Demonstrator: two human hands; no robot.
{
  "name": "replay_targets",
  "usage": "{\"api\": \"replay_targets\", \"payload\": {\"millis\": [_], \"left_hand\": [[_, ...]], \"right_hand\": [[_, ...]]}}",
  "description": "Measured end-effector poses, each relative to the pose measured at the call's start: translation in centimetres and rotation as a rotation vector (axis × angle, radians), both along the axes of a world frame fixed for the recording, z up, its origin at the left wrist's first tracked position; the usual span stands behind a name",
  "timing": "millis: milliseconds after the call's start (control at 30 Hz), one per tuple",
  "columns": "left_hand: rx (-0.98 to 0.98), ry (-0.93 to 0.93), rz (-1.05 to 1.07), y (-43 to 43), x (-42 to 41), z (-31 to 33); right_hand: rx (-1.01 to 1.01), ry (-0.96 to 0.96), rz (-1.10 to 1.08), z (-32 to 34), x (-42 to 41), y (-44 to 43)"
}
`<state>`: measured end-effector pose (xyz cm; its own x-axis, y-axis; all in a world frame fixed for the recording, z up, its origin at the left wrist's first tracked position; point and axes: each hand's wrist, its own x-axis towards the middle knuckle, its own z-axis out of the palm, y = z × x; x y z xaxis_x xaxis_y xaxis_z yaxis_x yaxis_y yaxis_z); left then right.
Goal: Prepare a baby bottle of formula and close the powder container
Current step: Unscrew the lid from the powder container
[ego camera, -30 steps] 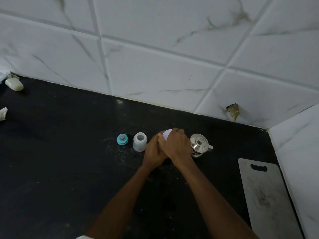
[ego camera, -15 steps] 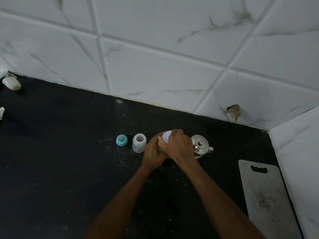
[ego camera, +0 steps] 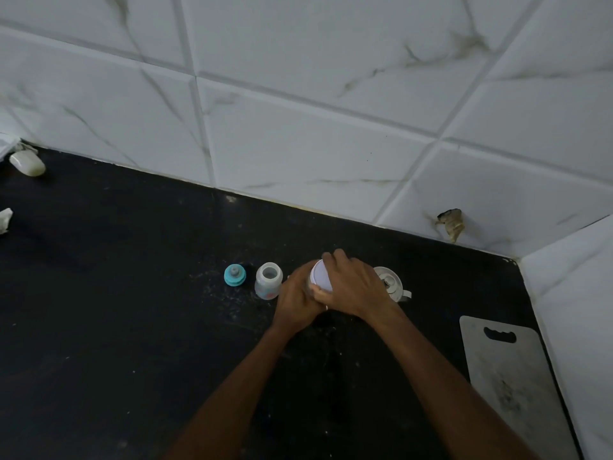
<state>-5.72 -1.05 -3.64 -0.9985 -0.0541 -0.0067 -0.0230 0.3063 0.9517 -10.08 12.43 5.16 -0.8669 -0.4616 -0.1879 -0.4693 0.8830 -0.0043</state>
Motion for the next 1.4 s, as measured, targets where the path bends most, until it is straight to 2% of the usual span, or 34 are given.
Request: {"api": "replay_targets", "payload": {"millis": [200,300,367,433,567,667,800,933,1033,1200,1333,1400], "left_hand": [[-0.036,-0.067,-0.014,-0.2,0.2,-0.1],[-0.063,-0.088,-0.009,-0.2,0.0,-0.4],[-0.049,-0.093,-0.012,-0.2,0.0,-0.3],[-0.024,-0.081,-0.022,0.0,0.0,-0.1],[0.063,0.016,-0.010,-0.1,0.6,0.1],[0.007,-0.011,-0.021,-0.1,0.6,0.6],[-0.139,-0.097,-0.054,0.1,0.2,0.4],[-0.013,-0.099,0.005,-0.2,0.3,0.3],[-0.012,-0.077,-0.009,-0.2,0.2,0.1],[-0.037,-0.049,-0.003,-0.1,0.1,-0.3],[-0.003,0.000,-0.002,0.0,0.4,-0.3],[0.029,0.022,-0.002,-0.1,0.5,-0.2]], "right_hand": [[0.021,-0.275,0.066,2.3,-0.9,-0.1],[0.042,-0.339,0.097,3.0,-1.1,-0.5],[0.019,-0.371,0.019,3.5,-0.9,-0.6],[-0.021,-0.301,-0.119,3.7,-0.5,-1.1],[-0.040,-0.022,-0.442,3.5,0.5,-3.1],[-0.101,0.000,-0.543,3.0,1.0,-4.1],[-0.042,-0.083,-0.466,2.3,1.2,-4.6],[-0.019,-0.096,-0.435,2.8,1.0,-4.1],[0.041,-0.155,-0.303,3.4,0.8,-3.3],[-0.013,-0.321,-0.115,3.7,0.1,-1.9],[-0.038,-0.353,-0.188,3.6,0.2,-1.6],[-0.012,-0.220,-0.298,3.5,0.6,-2.2]]}}
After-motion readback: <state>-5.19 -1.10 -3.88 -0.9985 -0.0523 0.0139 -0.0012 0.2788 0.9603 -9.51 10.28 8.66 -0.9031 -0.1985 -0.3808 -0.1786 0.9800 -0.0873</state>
